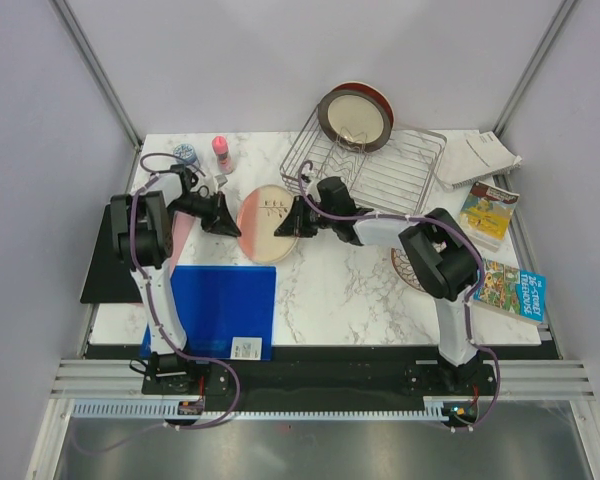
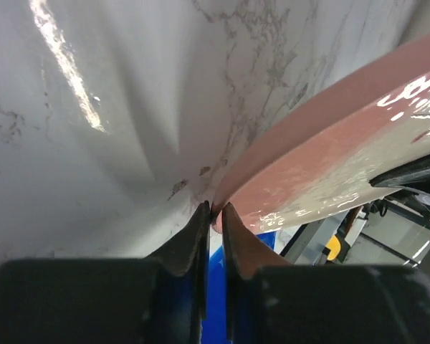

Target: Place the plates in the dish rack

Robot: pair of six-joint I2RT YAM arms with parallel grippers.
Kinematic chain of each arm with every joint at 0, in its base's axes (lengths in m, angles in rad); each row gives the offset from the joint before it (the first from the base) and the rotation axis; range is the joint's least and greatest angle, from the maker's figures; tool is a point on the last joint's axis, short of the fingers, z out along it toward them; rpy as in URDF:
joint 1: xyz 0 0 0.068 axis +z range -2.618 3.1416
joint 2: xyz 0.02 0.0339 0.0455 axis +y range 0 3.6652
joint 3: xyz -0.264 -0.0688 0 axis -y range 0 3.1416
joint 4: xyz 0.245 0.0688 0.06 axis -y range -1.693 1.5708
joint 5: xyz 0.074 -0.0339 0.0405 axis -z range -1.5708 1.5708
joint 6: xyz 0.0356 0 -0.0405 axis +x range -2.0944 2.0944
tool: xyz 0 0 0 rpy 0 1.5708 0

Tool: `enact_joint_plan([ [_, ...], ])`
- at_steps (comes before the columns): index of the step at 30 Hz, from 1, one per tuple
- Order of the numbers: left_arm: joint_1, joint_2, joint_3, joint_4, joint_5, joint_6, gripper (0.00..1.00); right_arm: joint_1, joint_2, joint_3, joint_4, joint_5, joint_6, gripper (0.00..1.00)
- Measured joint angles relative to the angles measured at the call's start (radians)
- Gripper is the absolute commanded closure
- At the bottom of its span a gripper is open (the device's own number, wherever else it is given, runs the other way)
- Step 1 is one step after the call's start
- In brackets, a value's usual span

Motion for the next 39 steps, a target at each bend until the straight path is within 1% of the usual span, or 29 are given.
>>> enact_joint_plan([
  [2, 0.0, -0.022, -0.009, 0.001, 0.002, -0.001, 0.63, 0.0, -0.013, 0.035, -0.061, -0.003, -0.073, 1.0],
  [3, -0.001, -0.045, -0.022, 0.002, 0.003, -0.003, 0.56, 0.0, -0.024, 0.055, -0.1, -0.004, -0.12, 1.0],
  [6, -0.004, -0.158, -0.087, 0.01, 0.004, 0.002, 0.5, -0.005, -0.071, 0.121, -0.246, -0.018, -0.269, 1.0],
  [8, -0.003, -0.256, -0.135, 0.023, 0.005, 0.012, 0.48, -0.015, -0.105, 0.174, -0.338, -0.029, -0.356, 1.0],
  [9, -0.001, -0.318, -0.163, 0.032, 0.005, 0.022, 0.46, -0.024, -0.123, 0.216, -0.401, -0.037, -0.416, 1.0],
  [11, 0.007, -0.452, -0.223, 0.065, 0.005, 0.045, 0.44, -0.051, -0.152, 0.312, -0.51, -0.04, -0.536, 1.0],
  [12, 0.01, -0.512, -0.249, 0.08, 0.005, 0.053, 0.43, -0.072, -0.16, 0.388, -0.575, -0.037, -0.621, 1.0],
  [13, 0.015, -0.585, -0.28, 0.104, 0.005, 0.061, 0.39, -0.093, -0.164, 0.454, -0.611, -0.032, -0.697, 1.0],
  [14, 0.017, -0.628, -0.296, 0.12, 0.005, 0.063, 0.36, -0.115, -0.167, 0.521, -0.644, -0.022, -0.771, 1.0],
  [15, 0.018, -0.669, -0.311, 0.141, 0.003, 0.064, 0.36, -0.136, -0.168, 0.589, -0.676, -0.007, -0.843, 1.0],
  [17, 0.018, -0.716, -0.327, 0.179, -0.007, 0.063, 0.39, -0.169, -0.17, 0.688, -0.712, 0.024, -0.979, 1.0],
  [19, 0.017, -0.727, -0.336, 0.211, -0.031, 0.063, 0.5, -0.206, -0.173, 0.777, -0.743, 0.062, -1.131, 1.0],
  [20, 0.014, -0.725, -0.343, 0.228, -0.046, 0.062, 0.78, -0.222, -0.173, 0.809, -0.756, 0.079, -1.197, 1.0],
  [21, 0.014, -0.723, -0.355, 0.243, -0.06, 0.062, 0.91, -0.235, -0.173, 0.832, -0.771, 0.095, -1.257, 1.0],
  [22, 0.013, -0.721, -0.364, 0.247, -0.068, 0.054, 0.98, -0.244, -0.173, 0.844, -0.784, 0.106, -1.303, 1.0],
  [26, 0.011, -0.721, -0.422, 0.29, -0.079, 0.048, 0.98, -0.275, -0.139, 0.882, -0.843, 0.134, -1.489, 1.0],
  [30, -0.005, -0.722, -0.467, 0.309, -0.086, 0.039, 0.98, -0.296, -0.047, 0.93, -0.879, 0.153, -1.591, 1.0],
  [35, -0.027, -0.723, -0.492, 0.321, -0.089, 0.029, 0.98, -0.315, 0.064, 0.983, -0.922, 0.177, -1.655, 1.0],
  [39, -0.035, -0.725, -0.499, 0.327, -0.095, 0.016, 0.98, -0.324, 0.11, 1.013, -0.937, 0.195, -1.678, 1.0],
])
